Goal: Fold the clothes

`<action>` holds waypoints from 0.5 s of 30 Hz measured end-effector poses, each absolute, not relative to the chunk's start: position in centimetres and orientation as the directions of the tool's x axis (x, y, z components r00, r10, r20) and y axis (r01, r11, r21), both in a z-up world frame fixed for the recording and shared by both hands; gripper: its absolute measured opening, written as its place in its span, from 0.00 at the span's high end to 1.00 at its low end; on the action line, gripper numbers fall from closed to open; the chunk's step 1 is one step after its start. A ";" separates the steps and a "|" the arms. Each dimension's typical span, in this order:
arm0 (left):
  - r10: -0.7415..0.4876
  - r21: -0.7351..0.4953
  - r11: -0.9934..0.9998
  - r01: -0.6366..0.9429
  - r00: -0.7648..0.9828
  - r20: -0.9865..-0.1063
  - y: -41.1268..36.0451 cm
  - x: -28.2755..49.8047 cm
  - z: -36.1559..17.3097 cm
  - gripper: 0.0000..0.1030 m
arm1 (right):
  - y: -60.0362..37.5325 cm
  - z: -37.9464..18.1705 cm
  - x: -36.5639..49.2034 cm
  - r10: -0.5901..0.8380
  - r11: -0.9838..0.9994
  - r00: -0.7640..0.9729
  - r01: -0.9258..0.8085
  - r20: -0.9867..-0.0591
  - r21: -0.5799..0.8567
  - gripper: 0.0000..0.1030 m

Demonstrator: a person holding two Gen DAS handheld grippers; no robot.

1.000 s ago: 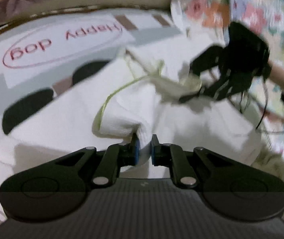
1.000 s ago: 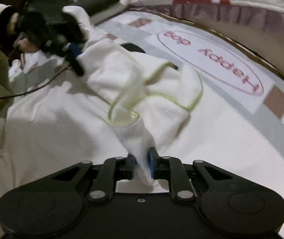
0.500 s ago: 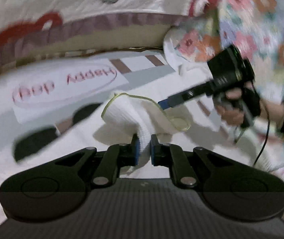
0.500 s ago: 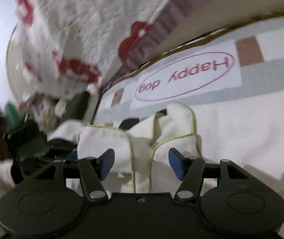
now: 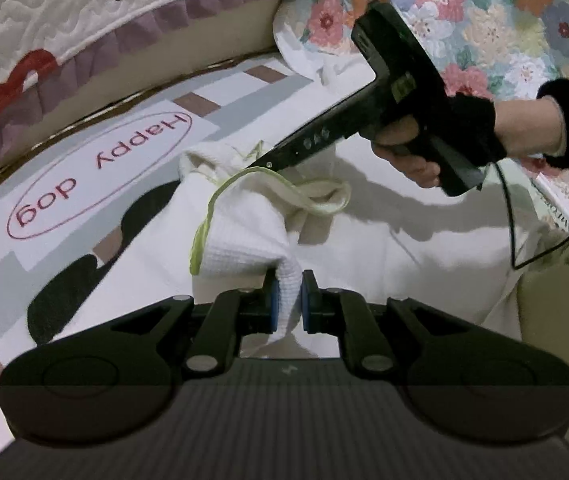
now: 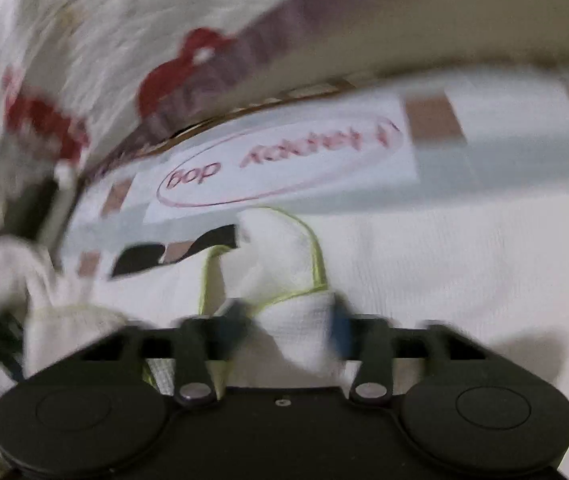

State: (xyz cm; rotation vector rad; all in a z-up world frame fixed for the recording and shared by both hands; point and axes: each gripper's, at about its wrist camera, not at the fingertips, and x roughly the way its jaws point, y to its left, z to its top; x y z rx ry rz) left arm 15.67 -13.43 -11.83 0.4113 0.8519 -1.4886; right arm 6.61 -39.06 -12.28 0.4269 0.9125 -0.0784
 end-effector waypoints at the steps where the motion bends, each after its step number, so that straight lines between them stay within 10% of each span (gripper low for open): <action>1: -0.697 -0.258 0.090 0.962 -0.124 -0.706 -13.4 15.7 -11.7 0.90 | -38.4 -11.7 6.7 0.085 0.944 0.624 0.198 -0.777 0.263 0.88; 5: -0.724 -0.153 0.005 0.988 -0.102 -0.683 -12.6 15.2 -9.7 0.90 | -32.6 -9.0 5.3 -0.102 0.954 0.669 -0.143 -0.736 -0.263 0.89; 15: -0.663 -0.100 -0.059 0.993 -0.114 -0.740 -12.6 13.5 -11.2 0.90 | -29.0 -7.1 1.0 0.062 0.668 0.515 -0.658 -0.855 -0.348 0.89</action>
